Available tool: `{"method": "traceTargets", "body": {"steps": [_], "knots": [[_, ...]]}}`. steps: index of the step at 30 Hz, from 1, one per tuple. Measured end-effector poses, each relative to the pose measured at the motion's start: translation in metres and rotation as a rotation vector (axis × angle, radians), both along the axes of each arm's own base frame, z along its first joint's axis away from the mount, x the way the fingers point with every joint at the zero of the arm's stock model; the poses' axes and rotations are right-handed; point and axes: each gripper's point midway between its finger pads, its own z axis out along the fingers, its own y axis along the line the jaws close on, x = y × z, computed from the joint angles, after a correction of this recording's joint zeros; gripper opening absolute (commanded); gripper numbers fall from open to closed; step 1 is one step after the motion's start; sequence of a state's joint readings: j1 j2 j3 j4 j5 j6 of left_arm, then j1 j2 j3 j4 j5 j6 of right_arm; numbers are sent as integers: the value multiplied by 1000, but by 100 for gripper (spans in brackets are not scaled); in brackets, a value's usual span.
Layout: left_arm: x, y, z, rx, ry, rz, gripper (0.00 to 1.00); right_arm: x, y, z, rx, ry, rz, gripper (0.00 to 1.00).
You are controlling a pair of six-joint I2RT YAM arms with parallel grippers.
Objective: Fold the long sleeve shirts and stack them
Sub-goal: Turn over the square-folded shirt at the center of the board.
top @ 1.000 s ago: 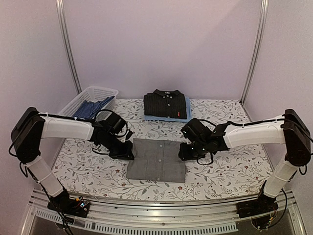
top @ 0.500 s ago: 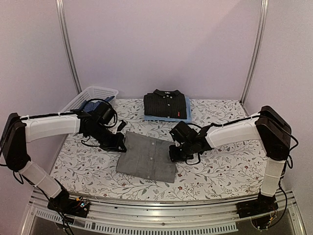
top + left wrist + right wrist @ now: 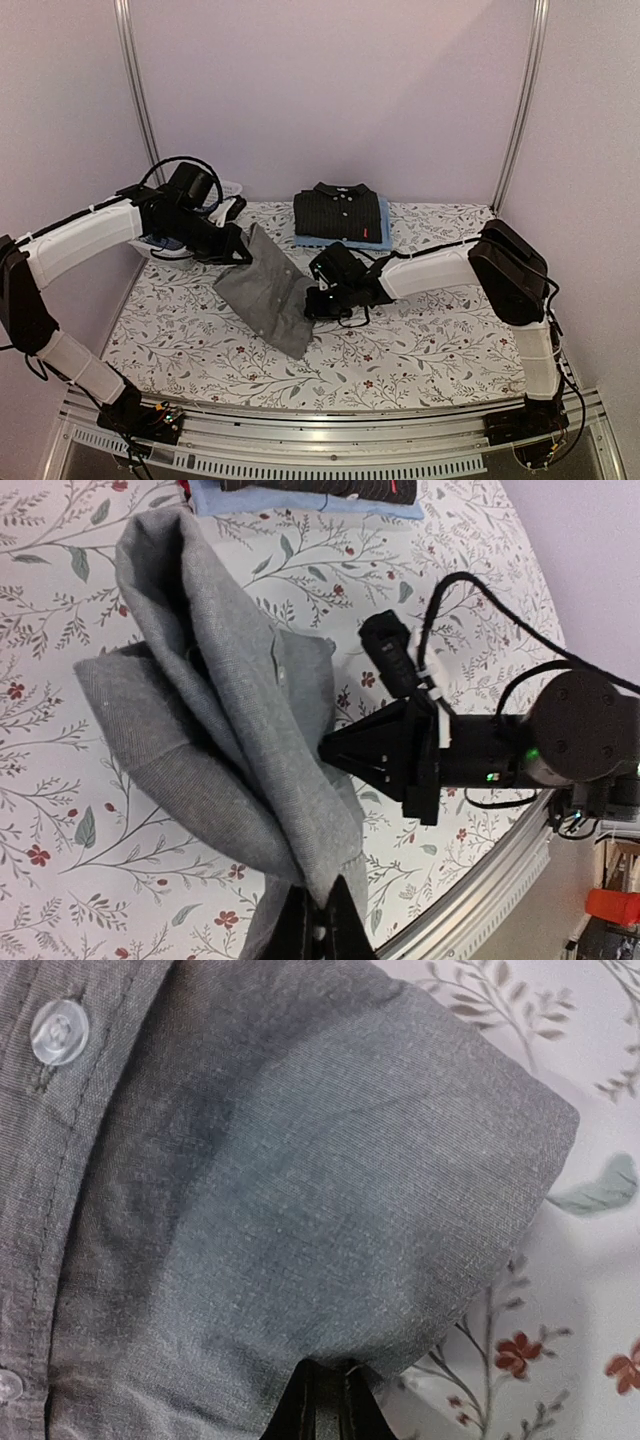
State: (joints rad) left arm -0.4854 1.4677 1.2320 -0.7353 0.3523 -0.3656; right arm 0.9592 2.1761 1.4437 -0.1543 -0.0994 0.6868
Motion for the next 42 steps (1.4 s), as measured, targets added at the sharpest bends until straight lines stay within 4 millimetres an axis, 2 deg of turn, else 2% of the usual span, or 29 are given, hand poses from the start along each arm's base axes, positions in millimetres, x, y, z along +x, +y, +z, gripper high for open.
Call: {"method": "traceTargets", "body": {"steps": [4, 8, 13, 18, 25, 28, 31, 36, 42], "knots": [[8, -7, 23, -59, -30, -13, 0, 14, 48, 2, 114, -13, 39, 9], [14, -14, 34, -92, -46, -30, 0, 27, 86, 3, 237, -12, 64, 11], [20, -13, 30, -95, -35, -24, 0, 28, 104, 6, 316, 8, 87, 15], [25, -10, 31, -93, -41, -23, 0, 27, 106, 8, 348, 28, 112, 18], [29, -4, 29, -79, -50, -23, 0, 27, 101, 10, 366, 27, 136, 32], [30, -1, 27, -70, -47, -27, 0, 27, 99, 16, 381, 39, 154, 34], [30, 0, 25, -61, -46, -32, 0, 30, 95, 18, 377, 43, 147, 32], [29, 1, 23, -47, -44, -36, 0, 36, 81, 22, 352, 42, 111, 20], [29, 5, 23, -29, -42, -32, 0, 49, 74, 28, 349, 45, 73, 10]]}}
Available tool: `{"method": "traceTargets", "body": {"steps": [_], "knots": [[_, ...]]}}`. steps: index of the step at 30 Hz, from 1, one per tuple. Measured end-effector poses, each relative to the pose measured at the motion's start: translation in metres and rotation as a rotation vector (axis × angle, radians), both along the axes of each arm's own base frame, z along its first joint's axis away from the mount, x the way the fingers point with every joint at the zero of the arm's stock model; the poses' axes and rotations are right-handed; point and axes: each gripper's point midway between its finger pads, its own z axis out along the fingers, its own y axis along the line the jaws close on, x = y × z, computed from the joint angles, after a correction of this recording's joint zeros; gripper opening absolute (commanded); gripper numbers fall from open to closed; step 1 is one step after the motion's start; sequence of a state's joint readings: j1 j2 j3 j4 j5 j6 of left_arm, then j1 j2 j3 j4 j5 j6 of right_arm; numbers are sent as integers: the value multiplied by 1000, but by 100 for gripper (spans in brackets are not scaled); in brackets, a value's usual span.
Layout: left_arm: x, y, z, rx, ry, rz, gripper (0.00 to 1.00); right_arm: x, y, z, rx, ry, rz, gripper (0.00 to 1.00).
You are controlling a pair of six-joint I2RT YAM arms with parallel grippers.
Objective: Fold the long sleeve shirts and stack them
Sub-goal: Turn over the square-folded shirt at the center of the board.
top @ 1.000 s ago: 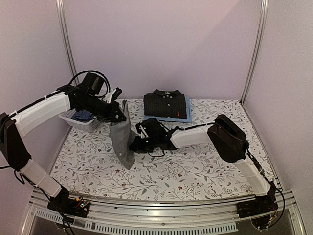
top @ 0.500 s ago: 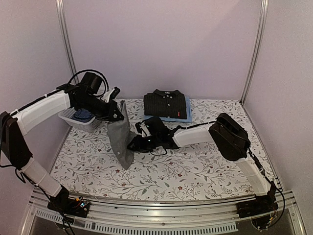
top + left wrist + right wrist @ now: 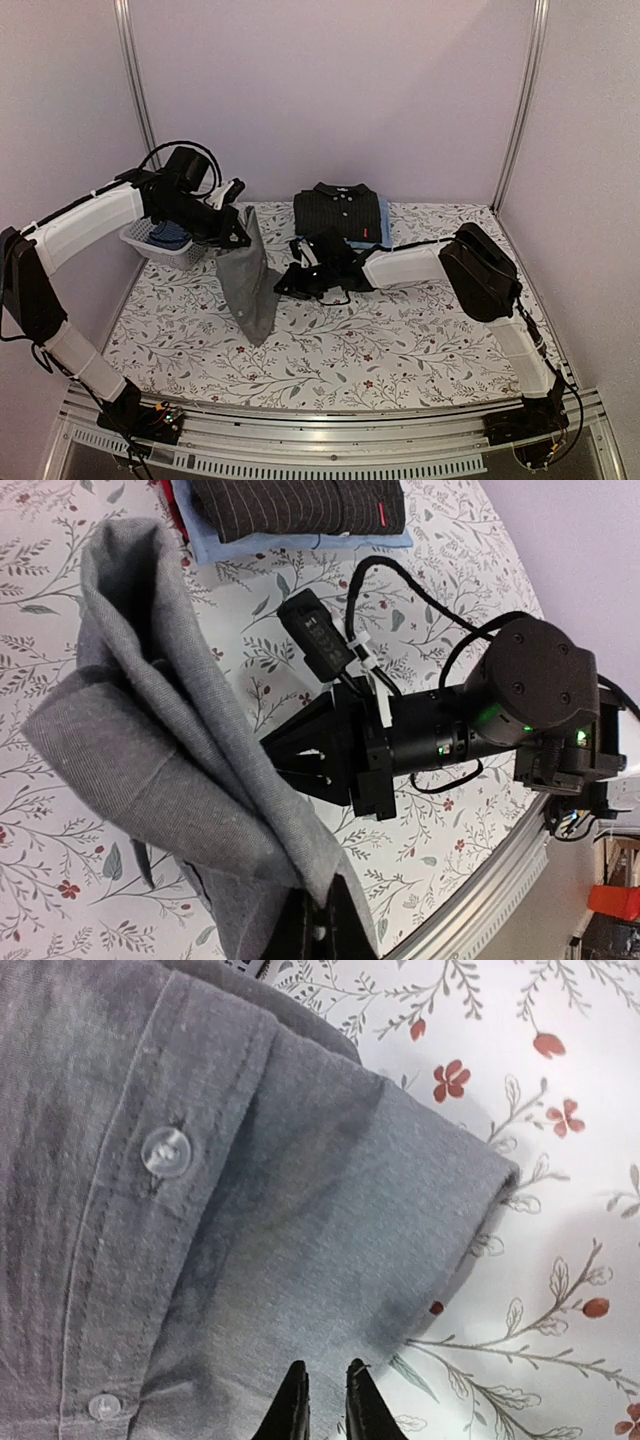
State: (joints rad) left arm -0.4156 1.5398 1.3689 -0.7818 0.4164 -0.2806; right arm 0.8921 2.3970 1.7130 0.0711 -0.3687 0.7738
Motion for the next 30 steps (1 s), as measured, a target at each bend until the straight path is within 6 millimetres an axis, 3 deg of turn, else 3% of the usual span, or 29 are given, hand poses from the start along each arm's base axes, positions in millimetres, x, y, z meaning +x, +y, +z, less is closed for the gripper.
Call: {"method": "traceTargets", "body": {"steps": [5, 13, 21, 26, 30], "knots": [[3, -2, 7, -6, -11, -1, 0, 18, 15, 10, 41, -14, -21, 7], [4, -13, 18, -65, -5, -35, 0, 25, 34, -26, 55, 52, -66, 3], [12, -22, 40, -122, -43, -44, 0, 18, 70, -13, 167, 64, -58, 6], [18, -29, 29, -133, -16, -58, 0, 12, 75, -7, 211, 74, -54, 16], [23, -33, 11, -125, 26, -59, 0, 10, 64, -19, 200, 81, -68, 17]]}}
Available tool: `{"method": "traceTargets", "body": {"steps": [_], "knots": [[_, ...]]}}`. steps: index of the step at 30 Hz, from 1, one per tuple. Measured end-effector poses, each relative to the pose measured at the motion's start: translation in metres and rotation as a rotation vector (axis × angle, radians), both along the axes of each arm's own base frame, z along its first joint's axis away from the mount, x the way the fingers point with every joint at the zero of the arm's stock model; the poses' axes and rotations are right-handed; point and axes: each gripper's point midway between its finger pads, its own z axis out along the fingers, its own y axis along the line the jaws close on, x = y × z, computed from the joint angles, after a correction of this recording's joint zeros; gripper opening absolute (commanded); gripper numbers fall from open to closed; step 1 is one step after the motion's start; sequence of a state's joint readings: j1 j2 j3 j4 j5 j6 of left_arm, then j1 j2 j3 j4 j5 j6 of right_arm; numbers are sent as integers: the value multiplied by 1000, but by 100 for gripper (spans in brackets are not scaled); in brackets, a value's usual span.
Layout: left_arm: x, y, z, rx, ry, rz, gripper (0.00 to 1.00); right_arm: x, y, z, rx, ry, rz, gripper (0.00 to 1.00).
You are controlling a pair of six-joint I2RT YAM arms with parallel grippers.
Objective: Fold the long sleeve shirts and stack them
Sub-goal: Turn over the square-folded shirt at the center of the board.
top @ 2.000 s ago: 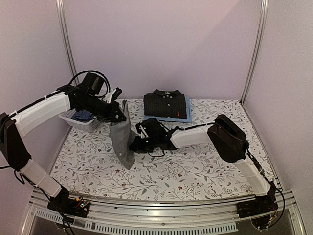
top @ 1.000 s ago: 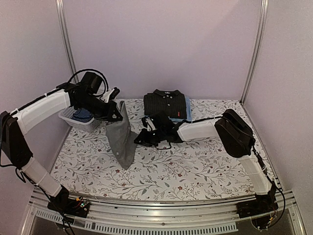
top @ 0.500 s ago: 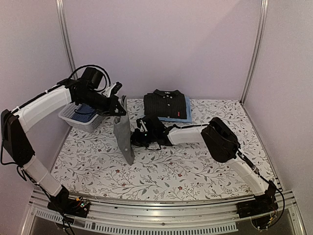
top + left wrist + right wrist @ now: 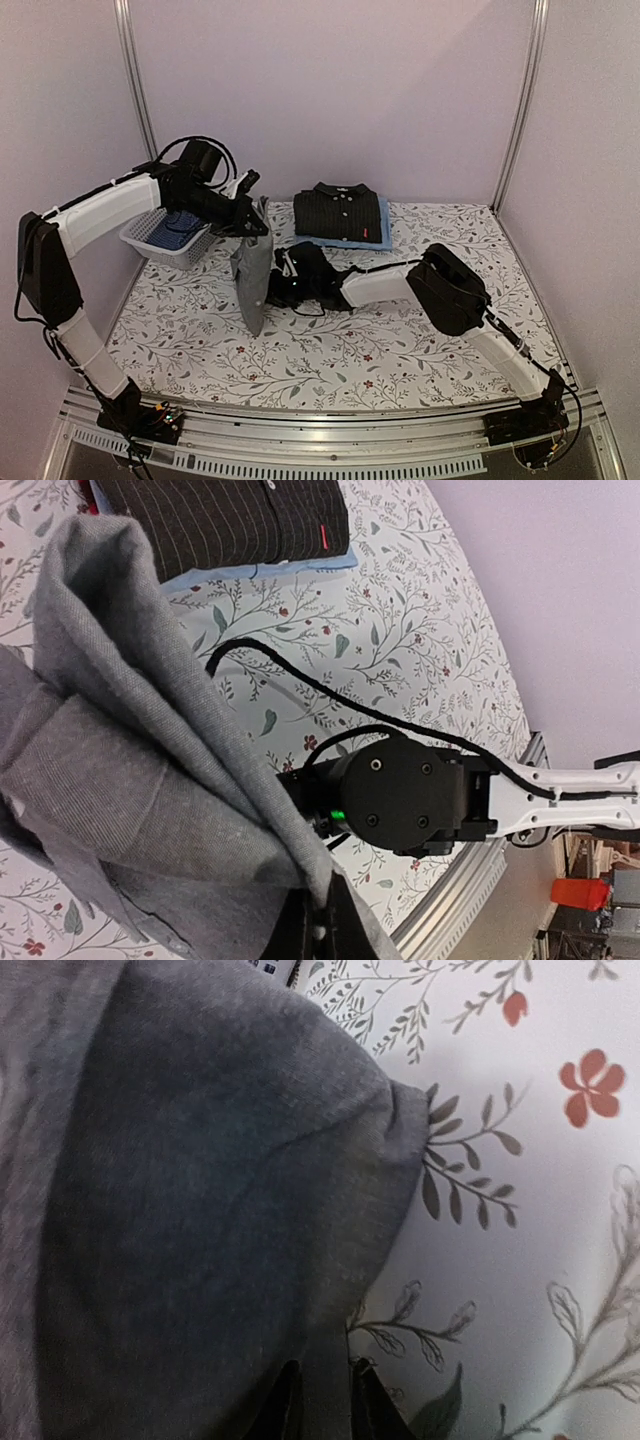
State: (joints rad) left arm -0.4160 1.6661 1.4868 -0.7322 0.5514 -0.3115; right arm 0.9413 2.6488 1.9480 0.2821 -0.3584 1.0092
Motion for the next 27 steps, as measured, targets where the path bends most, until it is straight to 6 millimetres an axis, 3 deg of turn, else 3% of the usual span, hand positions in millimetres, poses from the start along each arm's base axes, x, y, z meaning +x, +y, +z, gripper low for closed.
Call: {"method": "traceTargets", "body": {"steps": [12, 15, 19, 20, 22, 24, 27], "knots": [[3, -3, -2, -17, -9, -4, 0, 1, -75, -2, -76, -2, -82, 26], [2, -6, -2, -23, -5, -11, 0, 2, -101, 10, -112, -22, -109, 32], [1, -23, -12, -23, 11, -34, 0, 4, -147, 53, -152, -93, -168, 41], [0, -33, -18, -21, 22, -49, 0, 6, -160, 69, -158, -118, -189, 44], [-2, -57, -29, -15, 42, -81, 13, 9, -190, 101, -159, -171, -235, 49], [-3, -109, -54, 22, 72, -130, 32, 11, -227, 131, -165, -216, -299, 55], [-2, -183, -82, 47, 71, -178, 49, 9, -285, 153, -198, -248, -390, 65]]}}
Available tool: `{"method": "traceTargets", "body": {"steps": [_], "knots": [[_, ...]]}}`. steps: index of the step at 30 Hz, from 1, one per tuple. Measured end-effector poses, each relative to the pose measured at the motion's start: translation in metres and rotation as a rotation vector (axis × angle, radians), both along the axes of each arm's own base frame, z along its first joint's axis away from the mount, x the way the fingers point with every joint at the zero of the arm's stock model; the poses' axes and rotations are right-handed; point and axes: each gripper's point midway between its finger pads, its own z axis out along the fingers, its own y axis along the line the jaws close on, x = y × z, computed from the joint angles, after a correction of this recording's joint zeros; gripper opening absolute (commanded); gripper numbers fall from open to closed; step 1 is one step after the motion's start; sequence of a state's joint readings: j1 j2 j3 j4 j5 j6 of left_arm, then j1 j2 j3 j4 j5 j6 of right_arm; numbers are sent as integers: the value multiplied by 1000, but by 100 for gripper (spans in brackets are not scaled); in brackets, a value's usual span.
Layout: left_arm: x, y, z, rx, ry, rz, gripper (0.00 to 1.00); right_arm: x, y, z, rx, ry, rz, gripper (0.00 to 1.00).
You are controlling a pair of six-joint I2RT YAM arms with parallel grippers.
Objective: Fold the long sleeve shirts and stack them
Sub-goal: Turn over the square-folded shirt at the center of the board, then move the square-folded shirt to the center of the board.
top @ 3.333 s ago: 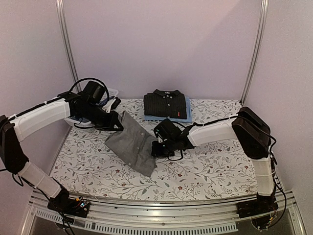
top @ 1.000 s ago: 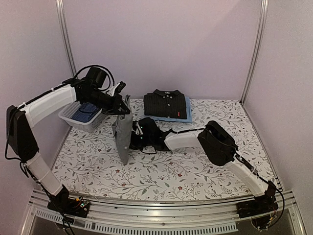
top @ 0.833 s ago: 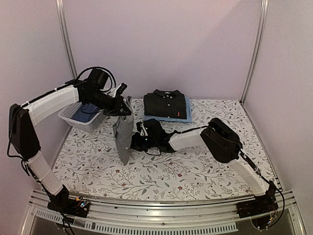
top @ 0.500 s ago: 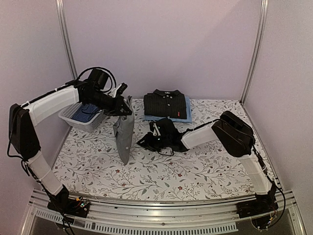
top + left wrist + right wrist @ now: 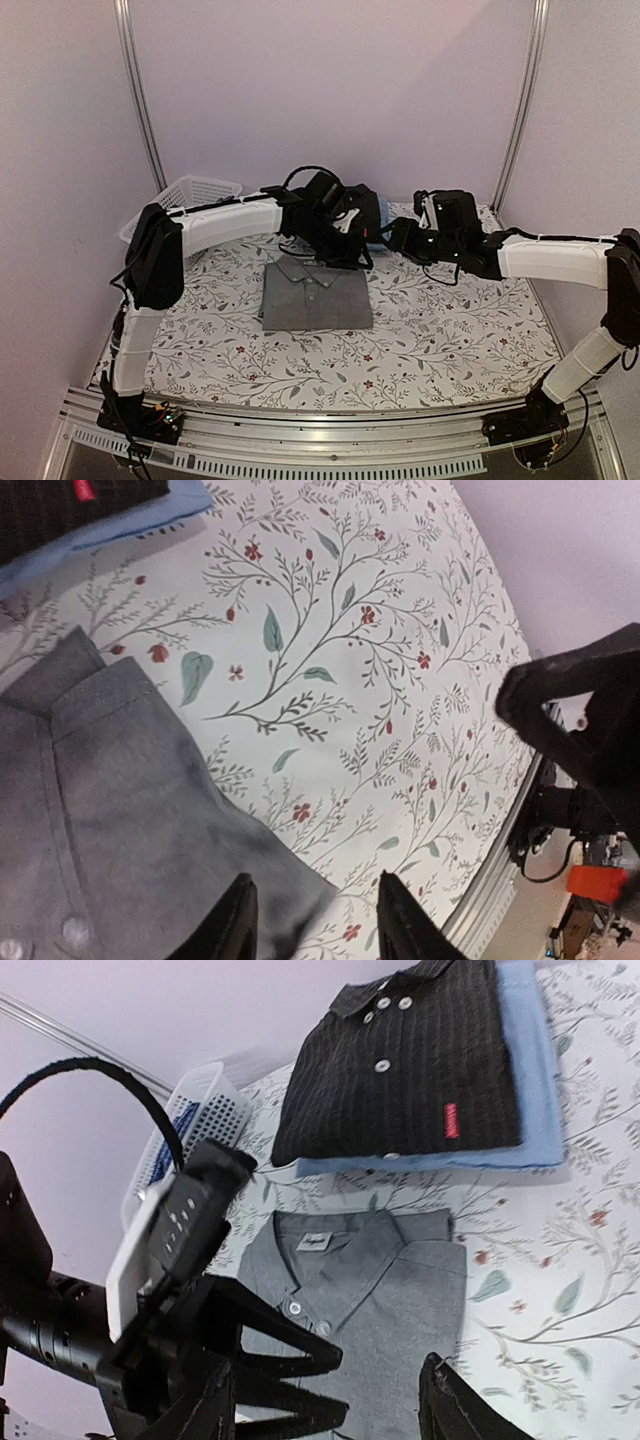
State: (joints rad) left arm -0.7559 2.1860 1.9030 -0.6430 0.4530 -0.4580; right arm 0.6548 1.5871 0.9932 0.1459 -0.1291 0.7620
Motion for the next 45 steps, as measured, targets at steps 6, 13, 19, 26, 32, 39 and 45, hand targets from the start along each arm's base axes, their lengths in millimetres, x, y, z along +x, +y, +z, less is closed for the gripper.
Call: {"method": "traceTargets", "body": {"steps": [6, 13, 19, 26, 32, 39, 45], "knots": [[-24, -50, -18, 36, -4, -23, 55, -14, -48, -8, -113, 25, -53, 72], [2, 43, 29, 36, -64, 182, 54, -33, -35, -59, -224, 126, 51, 70], [0, 153, 5, 63, -17, 364, 53, -42, -8, -107, -325, 216, 145, 67], [-42, 187, -66, 138, 132, 366, 53, -48, -4, -118, -352, 238, 171, 62], [-49, 185, -78, 102, 148, 353, 45, -65, 5, -127, -369, 252, 219, 56], [-62, 187, -95, 83, 189, 365, 34, -90, 0, -155, -410, 320, 253, 49], [-69, 185, -103, 77, 210, 374, 20, -95, -1, -161, -408, 332, 251, 43]]}}
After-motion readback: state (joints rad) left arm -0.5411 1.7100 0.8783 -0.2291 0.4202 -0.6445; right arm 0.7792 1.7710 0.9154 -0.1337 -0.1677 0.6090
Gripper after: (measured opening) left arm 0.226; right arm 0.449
